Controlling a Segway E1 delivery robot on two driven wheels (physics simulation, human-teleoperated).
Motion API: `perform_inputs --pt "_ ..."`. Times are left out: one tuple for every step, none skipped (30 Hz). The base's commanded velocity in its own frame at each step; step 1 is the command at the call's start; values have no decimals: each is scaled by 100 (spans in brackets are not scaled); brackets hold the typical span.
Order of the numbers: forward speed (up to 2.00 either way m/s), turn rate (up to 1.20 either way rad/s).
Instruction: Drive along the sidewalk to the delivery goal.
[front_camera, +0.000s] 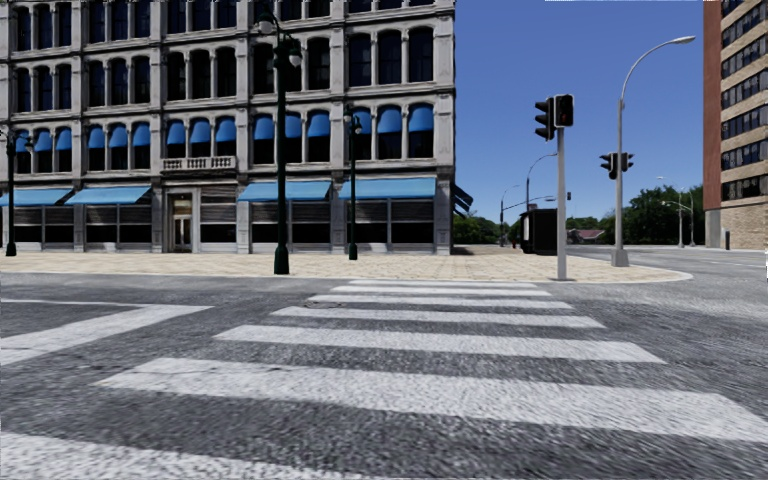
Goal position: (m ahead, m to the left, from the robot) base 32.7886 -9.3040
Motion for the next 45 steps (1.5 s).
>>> perform_inputs --pt "200 -64" --pt "200 -64" --pt "200 -64" --pt "200 -64" --pt "200 -64" --pt "200 -57" --pt "200 0" --pt "200 0" --pt "200 0" --pt "200 0" --pt "200 0" --pt "200 0" --pt "200 0" --pt "200 0" --pt "200 0" --pt "200 0" --pt "200 0" --pt "200 0" --pt "200 0" --pt "200 0" --pt "200 0" --pt "200 0" --pt "200 0" --pt "200 0" --pt "200 0" --pt "200 0" --pt "200 0" --pt "200 0" --pt "200 0" --pt "200 0" --pt "200 0" --pt "200 0" --pt "200 0" --pt "200 0" --pt "200 0" --pt "200 0" --pt "200 0" --pt "200 0" --pt "200 0" --pt "200 0" --pt "200 0" --pt "200 0" --pt "200 0" --pt "200 0" --pt "200 0"
